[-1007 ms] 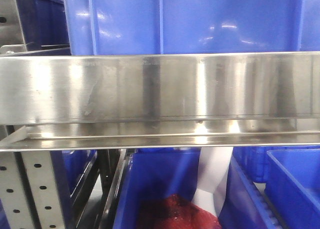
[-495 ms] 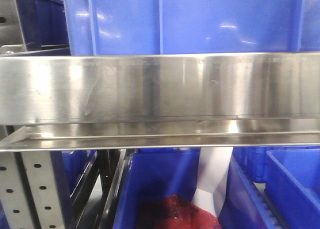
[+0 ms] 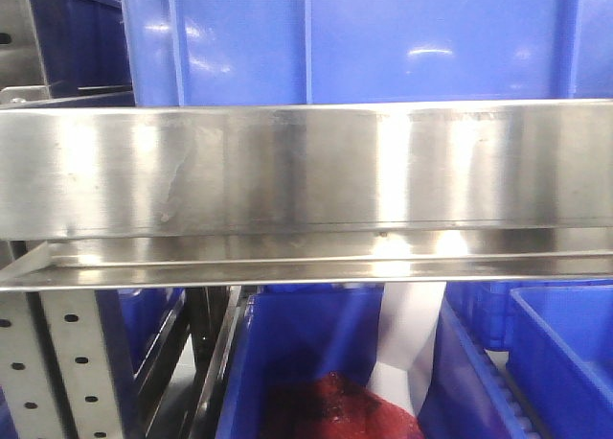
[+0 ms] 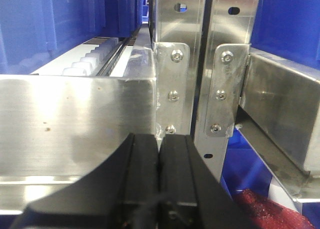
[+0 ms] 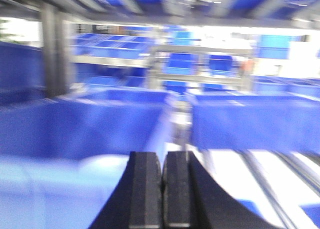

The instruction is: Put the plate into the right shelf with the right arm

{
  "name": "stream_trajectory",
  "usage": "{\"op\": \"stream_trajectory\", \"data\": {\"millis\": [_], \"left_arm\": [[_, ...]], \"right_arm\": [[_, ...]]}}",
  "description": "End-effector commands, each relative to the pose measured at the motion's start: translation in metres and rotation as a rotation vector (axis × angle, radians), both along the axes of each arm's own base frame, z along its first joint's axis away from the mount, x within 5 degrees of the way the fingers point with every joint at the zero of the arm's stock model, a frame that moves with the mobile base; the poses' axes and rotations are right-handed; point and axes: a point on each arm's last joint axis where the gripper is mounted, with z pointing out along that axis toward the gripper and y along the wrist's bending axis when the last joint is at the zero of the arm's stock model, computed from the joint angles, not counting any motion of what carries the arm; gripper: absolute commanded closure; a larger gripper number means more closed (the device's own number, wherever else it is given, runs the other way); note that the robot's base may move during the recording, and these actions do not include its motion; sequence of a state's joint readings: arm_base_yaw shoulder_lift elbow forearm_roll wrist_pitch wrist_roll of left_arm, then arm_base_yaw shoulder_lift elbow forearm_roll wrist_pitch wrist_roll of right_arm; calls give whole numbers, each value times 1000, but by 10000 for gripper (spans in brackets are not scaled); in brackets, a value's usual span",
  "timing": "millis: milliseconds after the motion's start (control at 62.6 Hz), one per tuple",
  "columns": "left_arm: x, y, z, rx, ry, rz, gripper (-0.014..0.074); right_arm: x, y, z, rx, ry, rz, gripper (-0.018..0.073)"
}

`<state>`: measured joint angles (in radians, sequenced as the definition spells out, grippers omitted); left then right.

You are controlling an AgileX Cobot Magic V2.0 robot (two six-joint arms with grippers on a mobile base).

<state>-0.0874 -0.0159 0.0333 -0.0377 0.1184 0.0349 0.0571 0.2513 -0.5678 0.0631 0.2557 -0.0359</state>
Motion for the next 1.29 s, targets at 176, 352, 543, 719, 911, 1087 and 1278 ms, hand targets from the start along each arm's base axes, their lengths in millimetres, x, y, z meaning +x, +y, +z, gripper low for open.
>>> {"op": "stream_trajectory", "data": {"millis": [176, 352, 543, 719, 911, 1087, 1278], "left_arm": [[0, 0, 5, -15, -82, -2, 643], [0, 0, 5, -15, -82, -2, 643], [0, 0, 5, -15, -82, -2, 643], [0, 0, 5, -15, -82, -2, 643], [0, 0, 5, -15, -82, -2, 643], [0, 0, 5, -15, -82, -2, 643], [0, 0, 5, -15, -82, -2, 643]], "right_arm": [[-4, -3, -47, 3, -113, -47, 503], [-1, -3, -91, 6, -112, -52, 503], [0, -3, -121, 5, -99, -53, 503], [5, -3, -139, -12, -48, -55, 503], [7, -3, -150, -18, 1, -54, 503], [7, -3, -151, -18, 13, -54, 503], [7, -3, -156, -21, 67, -51, 503]]}}
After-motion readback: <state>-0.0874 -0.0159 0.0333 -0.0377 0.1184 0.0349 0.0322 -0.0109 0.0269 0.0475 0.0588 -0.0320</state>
